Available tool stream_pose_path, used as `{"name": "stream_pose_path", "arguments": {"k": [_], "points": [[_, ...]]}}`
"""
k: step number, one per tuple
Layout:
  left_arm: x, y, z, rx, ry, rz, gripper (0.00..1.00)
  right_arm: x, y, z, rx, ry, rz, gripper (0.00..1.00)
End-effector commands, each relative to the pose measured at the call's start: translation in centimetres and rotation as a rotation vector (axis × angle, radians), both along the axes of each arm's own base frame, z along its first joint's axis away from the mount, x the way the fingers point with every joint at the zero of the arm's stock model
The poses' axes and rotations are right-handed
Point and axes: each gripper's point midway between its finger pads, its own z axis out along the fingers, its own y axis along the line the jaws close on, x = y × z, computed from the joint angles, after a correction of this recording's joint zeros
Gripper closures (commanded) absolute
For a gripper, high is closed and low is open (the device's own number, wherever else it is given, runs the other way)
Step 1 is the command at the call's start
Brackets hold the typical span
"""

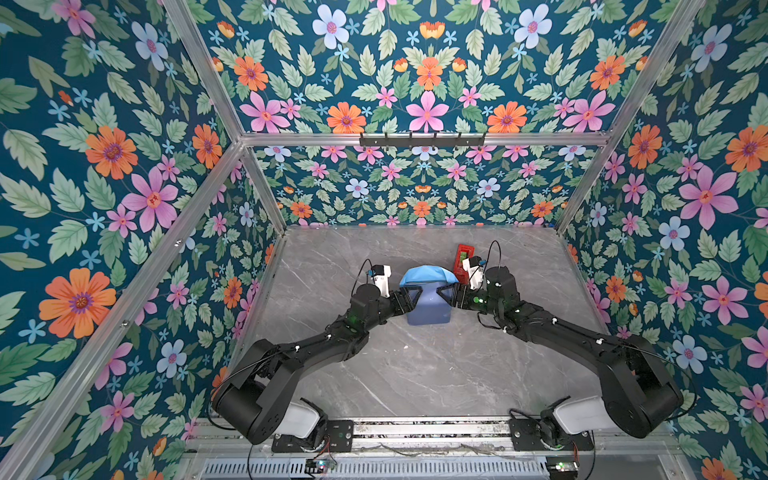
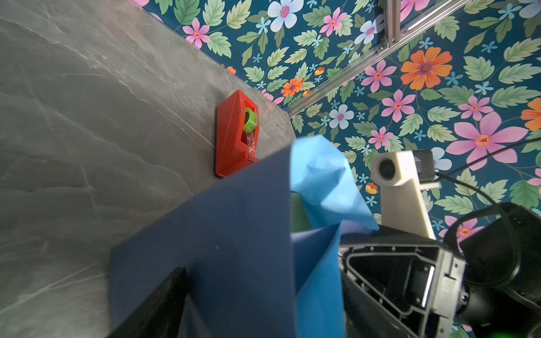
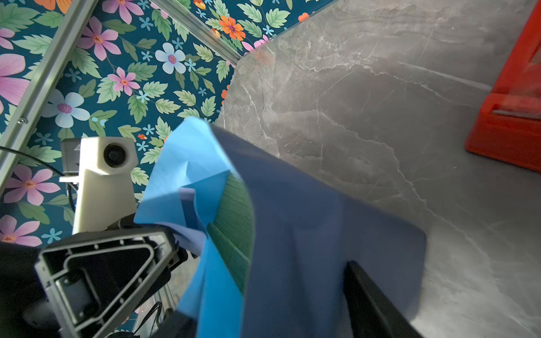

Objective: Wrap the gift box in paper

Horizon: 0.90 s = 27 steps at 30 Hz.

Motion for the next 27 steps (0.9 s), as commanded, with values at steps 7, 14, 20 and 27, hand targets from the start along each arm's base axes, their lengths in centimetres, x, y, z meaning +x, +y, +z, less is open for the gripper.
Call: {"name": "stream_pose_path", "arguments": {"k": [7,14,20,27], "points": [[-1.4,0.3,-1.2,0.054,-0.007,-0.026,0.32,-1.3,0.8,-0.8,-0.005,-0.04,0.032,0.42],[0.9,2.0,-2.5,0.207,-0.017,0.1,0.26,0.0,-0.7,-2.7,-0.113,0.013,-0.065,0.48],[2.8,3.1,-2.9,0.323,-0.045,0.171,0.18,0.8,-1.2,-3.0,-0.198,0.013,-0.081,0.49],[3.9,3.1,-3.9,0.369,-0.038,0.168,0.19,1.9,-1.7,-3.4,-0.296,0.031,-0.085,0.42]]}}
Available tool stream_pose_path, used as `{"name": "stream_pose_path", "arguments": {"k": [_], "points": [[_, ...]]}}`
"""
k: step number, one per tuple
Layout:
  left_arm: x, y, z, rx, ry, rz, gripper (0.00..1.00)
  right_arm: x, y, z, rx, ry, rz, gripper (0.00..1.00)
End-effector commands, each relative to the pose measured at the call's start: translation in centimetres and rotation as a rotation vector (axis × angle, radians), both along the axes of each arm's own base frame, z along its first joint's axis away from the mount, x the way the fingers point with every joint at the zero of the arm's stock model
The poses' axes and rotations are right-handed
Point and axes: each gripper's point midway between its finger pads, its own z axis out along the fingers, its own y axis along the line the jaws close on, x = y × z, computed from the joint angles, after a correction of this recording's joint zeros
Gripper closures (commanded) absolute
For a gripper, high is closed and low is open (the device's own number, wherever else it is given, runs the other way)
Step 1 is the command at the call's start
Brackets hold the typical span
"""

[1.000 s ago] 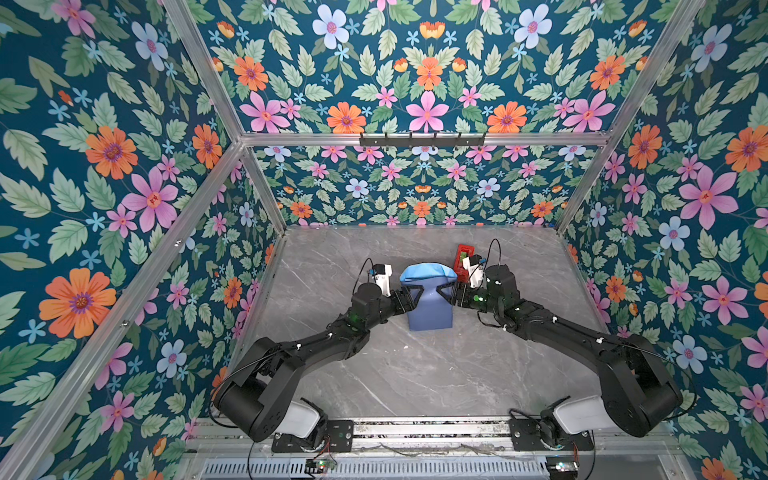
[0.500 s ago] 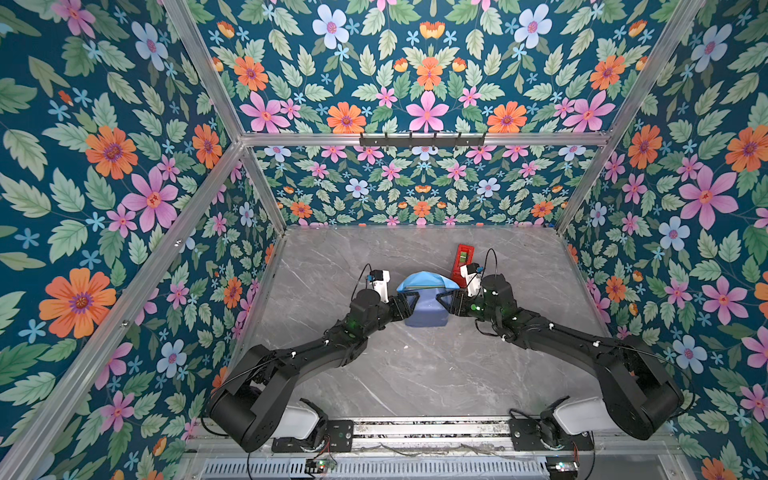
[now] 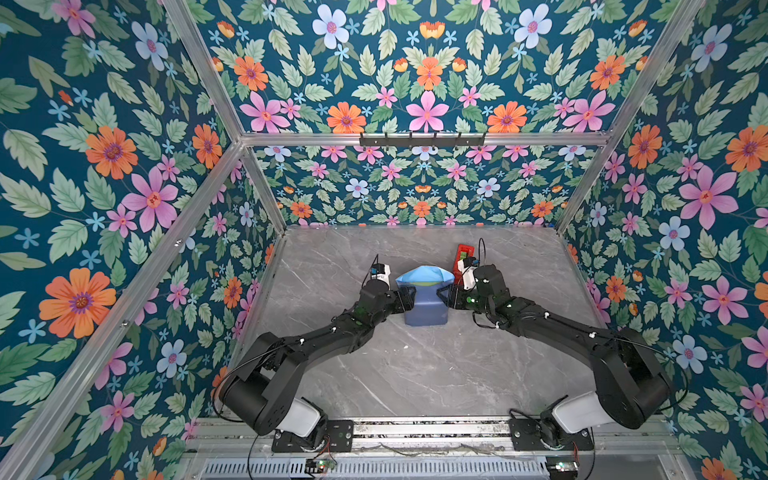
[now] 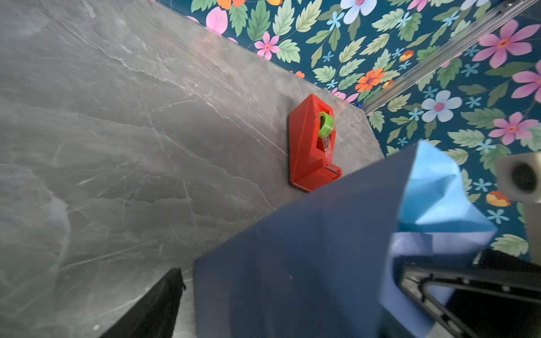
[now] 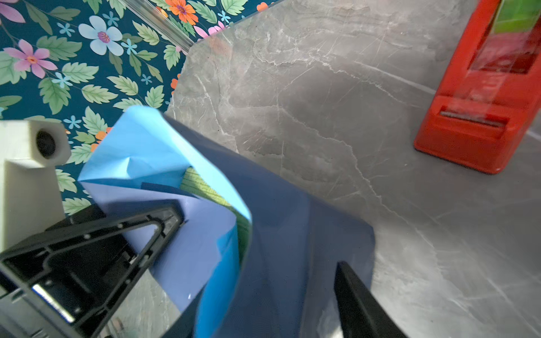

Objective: Wrap the gift box in paper

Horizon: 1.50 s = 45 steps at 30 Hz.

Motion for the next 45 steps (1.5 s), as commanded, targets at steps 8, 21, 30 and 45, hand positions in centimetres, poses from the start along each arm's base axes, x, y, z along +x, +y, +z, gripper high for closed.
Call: {"name": "stream_pose_path", "arguments": {"k": [8,21,30,45], "points": [[1.0,0.4,-0.2,0.081,-0.029,0.008,0.22,0.3,-1.5,-3.0,-0.194,0.07,0.008,0.45],[2.4,0.6,0.6,0.152,-0.07,0.018,0.27,1.0,-0.7,-2.1,-0.224,0.062,0.061,0.52],[2.7,1.4,0.6,0.209,-0.085,0.042,0.31,1.6,-2.0,-0.5,-0.324,0.008,0.046,0.51],[3.9,1.1,1.5,0.283,-0.126,0.034,0.53,2.0,-2.0,-0.3,-0.382,-0.016,0.062,0.69]]}}
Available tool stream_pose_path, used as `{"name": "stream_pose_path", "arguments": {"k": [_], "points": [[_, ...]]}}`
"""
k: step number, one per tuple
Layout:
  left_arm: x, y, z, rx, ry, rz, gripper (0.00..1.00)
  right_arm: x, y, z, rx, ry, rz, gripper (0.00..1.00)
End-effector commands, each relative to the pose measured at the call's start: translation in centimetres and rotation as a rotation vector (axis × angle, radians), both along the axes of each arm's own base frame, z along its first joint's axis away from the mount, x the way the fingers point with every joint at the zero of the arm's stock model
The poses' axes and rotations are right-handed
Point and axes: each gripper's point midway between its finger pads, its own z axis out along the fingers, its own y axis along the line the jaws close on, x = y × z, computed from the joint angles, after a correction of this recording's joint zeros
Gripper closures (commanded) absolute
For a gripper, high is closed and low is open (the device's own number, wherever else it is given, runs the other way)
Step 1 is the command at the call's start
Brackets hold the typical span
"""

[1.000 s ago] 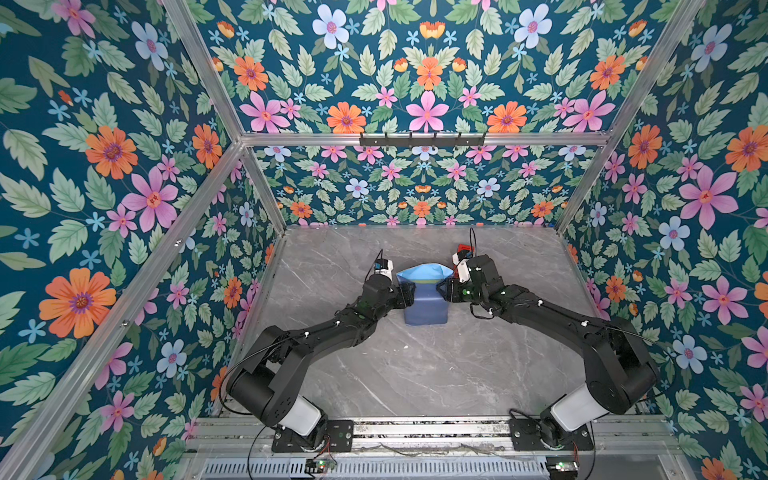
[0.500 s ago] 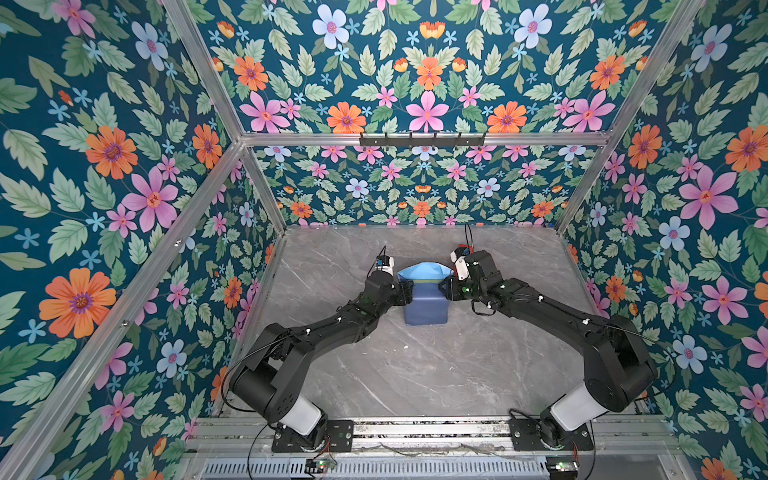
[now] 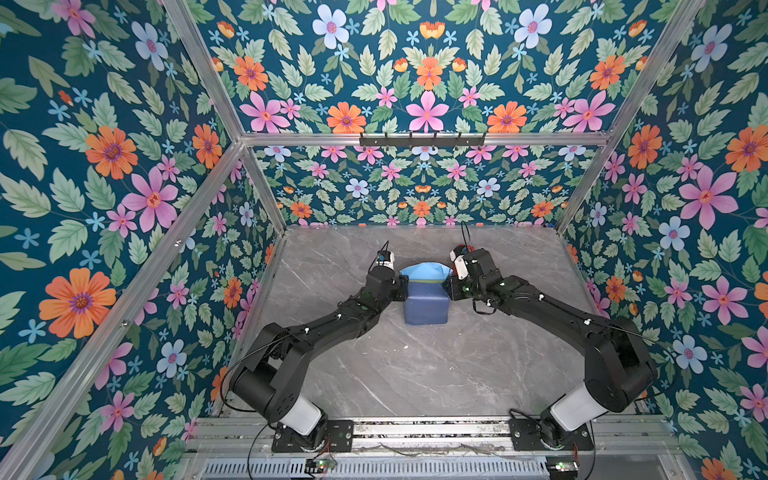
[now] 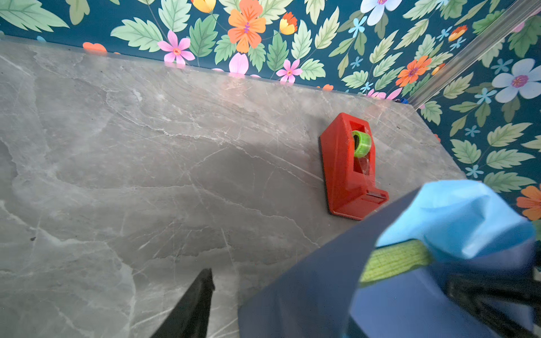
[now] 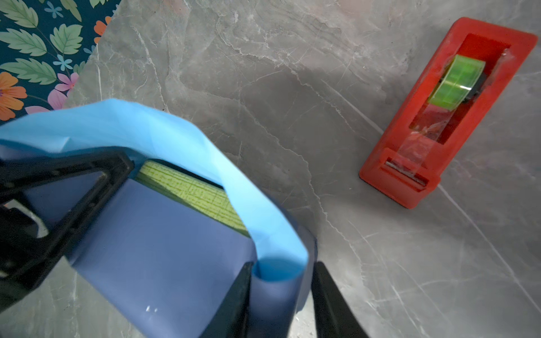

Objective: Wrap the gift box in paper

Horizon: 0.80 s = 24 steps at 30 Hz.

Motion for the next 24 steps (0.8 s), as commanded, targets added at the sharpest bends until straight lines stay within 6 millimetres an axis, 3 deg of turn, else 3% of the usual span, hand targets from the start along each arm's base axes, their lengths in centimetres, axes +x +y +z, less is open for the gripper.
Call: {"name": "stream_pose_path", "arguments": {"k": [1,9,15,19,24], "points": [[0.4,0.1,-0.1,0.045,-0.013,-0.001,0.55,-0.3,-0.8,-0.9,-0.075,0.019,0.0,0.7],[0.2,0.1,-0.9,0.07,-0.004,-0.006,0.72,0.0,-1.0,-1.4,-0.124,0.025,-0.015,0.79],[0.0,-0.5,-0.6,0.062,-0.007,-0.028,0.71,-0.1,-0.4,-1.4,-0.091,0.041,-0.015,0.81],[0.2,-0.3,0.7,0.061,-0.038,-0.017,0.68,-0.1,-0.3,-0.6,-0.08,0.03,-0.017,0.77],[0.1,-0.3,0.0,0.074,-0.025,-0.026,0.72,0.1,-0.5,0.2,-0.085,0.02,-0.024,0.67]]}}
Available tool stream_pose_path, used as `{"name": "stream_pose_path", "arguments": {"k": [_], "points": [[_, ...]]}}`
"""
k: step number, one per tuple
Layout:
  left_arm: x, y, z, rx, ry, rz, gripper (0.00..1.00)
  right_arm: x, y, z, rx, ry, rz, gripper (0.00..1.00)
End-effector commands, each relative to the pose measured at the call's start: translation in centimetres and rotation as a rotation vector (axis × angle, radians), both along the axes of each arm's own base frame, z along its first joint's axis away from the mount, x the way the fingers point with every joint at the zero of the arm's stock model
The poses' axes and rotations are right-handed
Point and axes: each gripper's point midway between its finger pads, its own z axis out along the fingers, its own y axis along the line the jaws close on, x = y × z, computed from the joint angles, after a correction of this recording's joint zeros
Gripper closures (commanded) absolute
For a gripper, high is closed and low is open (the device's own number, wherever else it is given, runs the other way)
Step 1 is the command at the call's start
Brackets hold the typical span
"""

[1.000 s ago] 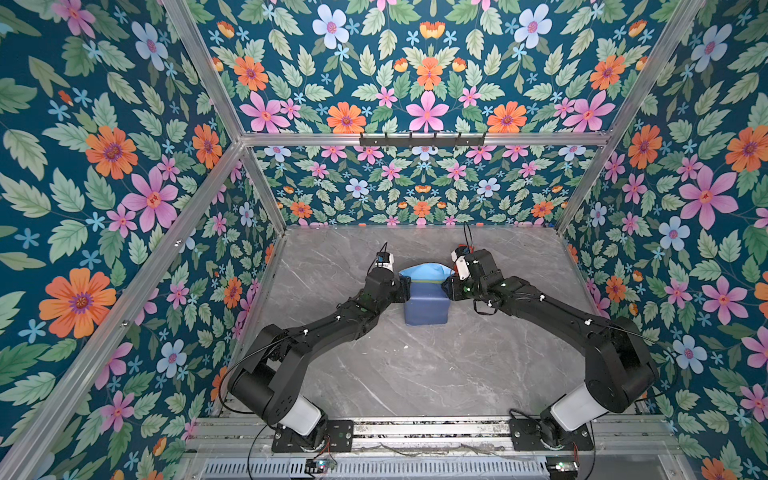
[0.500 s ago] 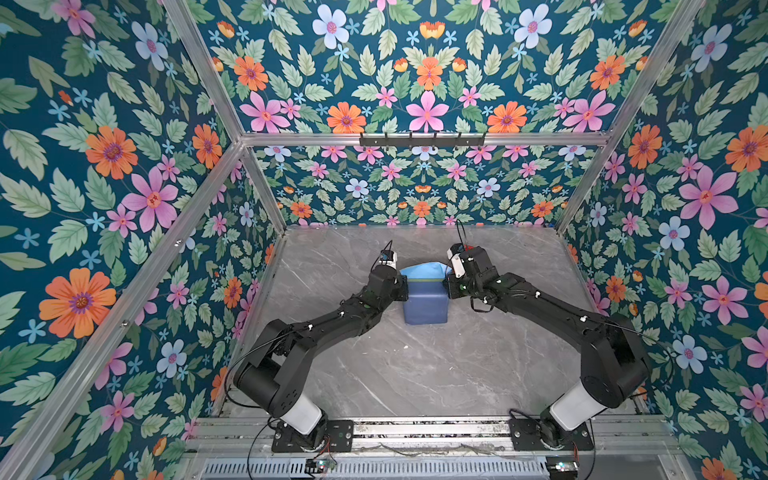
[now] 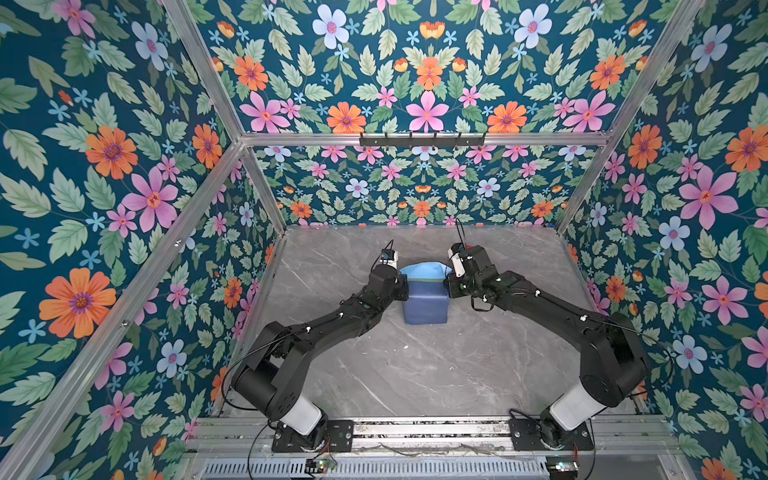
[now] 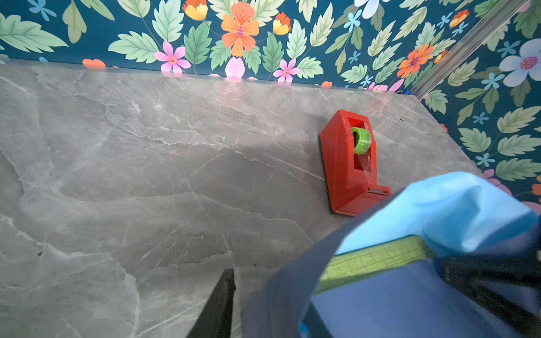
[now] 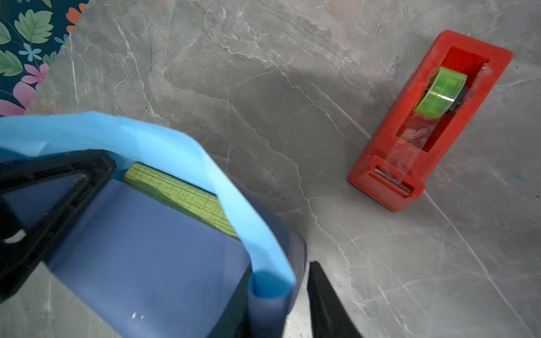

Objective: Wrap the gift box in paper

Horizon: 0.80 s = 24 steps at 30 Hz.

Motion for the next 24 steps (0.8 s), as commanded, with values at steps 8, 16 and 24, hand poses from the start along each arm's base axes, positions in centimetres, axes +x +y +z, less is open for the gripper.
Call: {"name": "stream_pose_path", "arguments": {"k": [8,16,24], "points": [[-0.4,0.2,-1.3,0.014,0.023,-0.005,0.84,-0.5,-0.8,-1.3,-0.045,0.044,-0.025,0.82],[-0.3,0.1,-1.2,-0.004,0.022,0.002,0.91,-0.2,-0.5,-0.6,-0.038,0.032,-0.047,0.93],[-0.2,0.0,-1.2,-0.008,0.024,0.003,0.93,0.0,-0.3,-0.4,-0.026,0.031,-0.062,0.95]]}}
